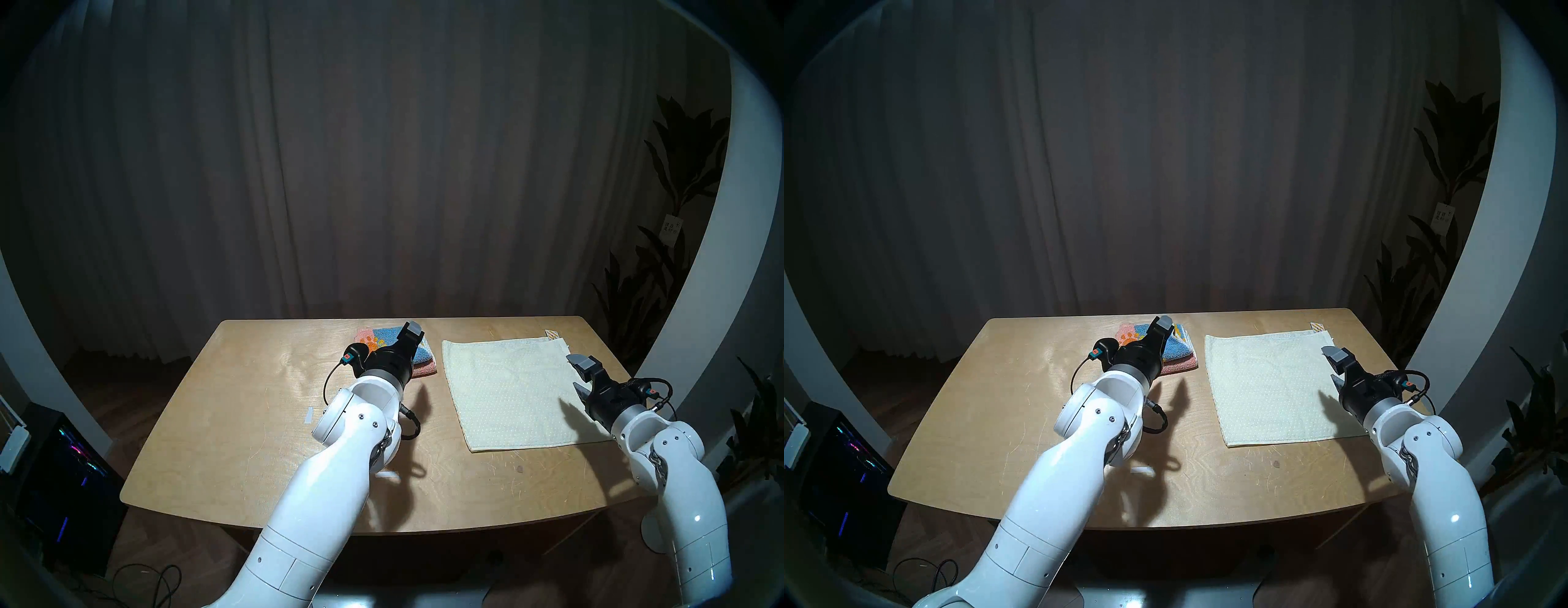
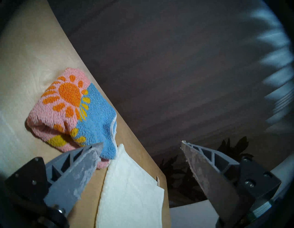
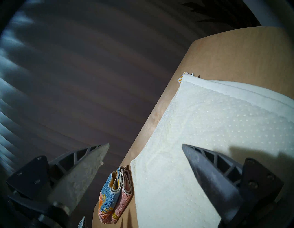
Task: Fold each towel twice and stack them on table
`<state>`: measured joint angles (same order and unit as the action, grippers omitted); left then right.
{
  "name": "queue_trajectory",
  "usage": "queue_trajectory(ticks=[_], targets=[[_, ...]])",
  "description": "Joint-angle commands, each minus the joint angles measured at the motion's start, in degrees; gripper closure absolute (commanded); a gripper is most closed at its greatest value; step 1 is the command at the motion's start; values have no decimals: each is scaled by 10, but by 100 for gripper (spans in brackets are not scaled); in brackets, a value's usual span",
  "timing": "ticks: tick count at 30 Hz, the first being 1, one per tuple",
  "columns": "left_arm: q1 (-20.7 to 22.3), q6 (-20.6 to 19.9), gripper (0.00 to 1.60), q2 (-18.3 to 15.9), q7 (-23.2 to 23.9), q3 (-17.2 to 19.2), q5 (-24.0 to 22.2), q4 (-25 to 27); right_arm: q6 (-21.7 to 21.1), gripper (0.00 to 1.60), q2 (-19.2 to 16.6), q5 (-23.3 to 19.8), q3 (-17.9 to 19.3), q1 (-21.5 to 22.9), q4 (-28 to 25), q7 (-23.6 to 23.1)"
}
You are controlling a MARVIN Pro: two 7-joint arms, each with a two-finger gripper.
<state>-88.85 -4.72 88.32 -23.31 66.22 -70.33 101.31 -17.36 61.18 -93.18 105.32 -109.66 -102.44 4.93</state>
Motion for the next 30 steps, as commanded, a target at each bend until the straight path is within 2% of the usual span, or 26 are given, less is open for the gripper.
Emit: queue_trajectory(ticks=[1,7,10,13,15,20,24,30], targets=[[-45,-52,0,-15,3,2,-72,56,-18,0,1,-30,48,-65,-57,11],[-64,-121,0,-28,-8,6,-167,69,-45,0,5,-68,85,-100,-80,46],[-52,-155,0,-38,-28,4,-220,59,-60,0,3,-89,97,-105,-79,68],[-25,-186,0,-37,-63,3,-265,29,-75,0,-3,-102,91,-91,-56,74],[-7,-209,0,-24,-85,5,-277,13,-77,0,-6,-106,82,-71,-32,72],[20,-212,0,-6,-119,-1,-287,-2,-79,0,-13,-110,75,-48,-3,83],[28,-220,0,-2,-150,-5,-299,-10,-92,0,-18,-119,86,-55,7,82],[22,-241,0,-10,-196,-7,-325,7,-115,0,-22,-136,114,-76,5,73]])
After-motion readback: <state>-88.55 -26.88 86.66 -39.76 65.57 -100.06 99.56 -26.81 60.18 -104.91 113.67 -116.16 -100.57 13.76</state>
